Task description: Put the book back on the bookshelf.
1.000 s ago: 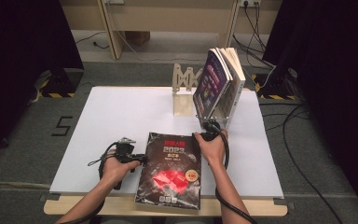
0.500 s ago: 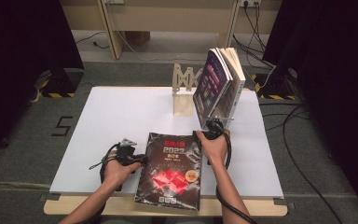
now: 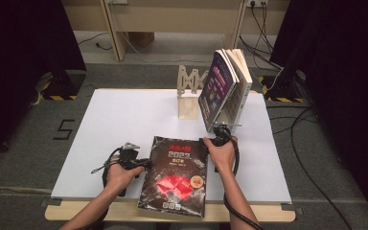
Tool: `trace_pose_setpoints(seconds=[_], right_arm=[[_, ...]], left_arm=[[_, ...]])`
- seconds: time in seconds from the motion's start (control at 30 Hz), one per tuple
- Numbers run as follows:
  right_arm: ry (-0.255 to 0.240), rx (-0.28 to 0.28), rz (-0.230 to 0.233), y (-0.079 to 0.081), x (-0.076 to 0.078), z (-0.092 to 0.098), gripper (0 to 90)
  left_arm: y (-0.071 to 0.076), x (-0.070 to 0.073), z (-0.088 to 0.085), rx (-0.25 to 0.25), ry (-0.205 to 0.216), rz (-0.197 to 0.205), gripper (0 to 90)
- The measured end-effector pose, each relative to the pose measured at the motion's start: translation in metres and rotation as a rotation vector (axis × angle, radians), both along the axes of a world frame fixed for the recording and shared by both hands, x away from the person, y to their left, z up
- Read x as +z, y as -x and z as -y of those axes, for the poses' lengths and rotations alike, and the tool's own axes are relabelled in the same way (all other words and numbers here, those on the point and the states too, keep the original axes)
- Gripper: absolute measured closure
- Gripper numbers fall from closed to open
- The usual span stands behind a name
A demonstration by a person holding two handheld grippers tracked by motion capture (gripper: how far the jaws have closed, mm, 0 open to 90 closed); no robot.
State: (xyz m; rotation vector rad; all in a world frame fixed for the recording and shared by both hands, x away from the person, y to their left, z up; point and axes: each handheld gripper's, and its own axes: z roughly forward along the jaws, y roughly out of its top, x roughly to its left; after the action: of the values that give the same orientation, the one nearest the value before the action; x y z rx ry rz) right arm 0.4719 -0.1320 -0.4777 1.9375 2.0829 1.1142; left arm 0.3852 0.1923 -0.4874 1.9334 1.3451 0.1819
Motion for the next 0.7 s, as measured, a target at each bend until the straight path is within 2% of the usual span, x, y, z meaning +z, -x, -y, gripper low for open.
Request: trace_pose_setpoints(seconds=[0.2, 0.33, 0.4, 0.53, 0.7], right_arm=[[-0.010, 0.005, -0.009, 0.0024, -0.0002, -0.0001, 53.6], [-0.039, -0.009, -0.019, 0.0035, -0.0011, 0.0013, 54.2], [-0.072, -0.020, -0.039, 0.0043, -0.0008, 0.0021, 54.7], [-0.090, -0.018, -0.053, 0.0063, -0.0008, 0.0032, 56.3], [-0.122, -0.022, -0.041, 0.0092, 0.0040, 0.0038, 57.6]], left_arm=[[-0.0008, 0.0002, -0.0005, -0.002, 0.004, -0.007, 76.4], [-0.0007, 0.0003, -0.0003, -0.002, 0.000, -0.005, 76.4], [-0.0007, 0.0002, -0.0004, -0.003, 0.001, -0.005, 76.4], [-0.0006, 0.0002, -0.0004, -0.003, 0.001, -0.005, 76.3], [-0.0005, 0.0003, -0.0005, -0.002, 0.001, -0.006, 76.3]])
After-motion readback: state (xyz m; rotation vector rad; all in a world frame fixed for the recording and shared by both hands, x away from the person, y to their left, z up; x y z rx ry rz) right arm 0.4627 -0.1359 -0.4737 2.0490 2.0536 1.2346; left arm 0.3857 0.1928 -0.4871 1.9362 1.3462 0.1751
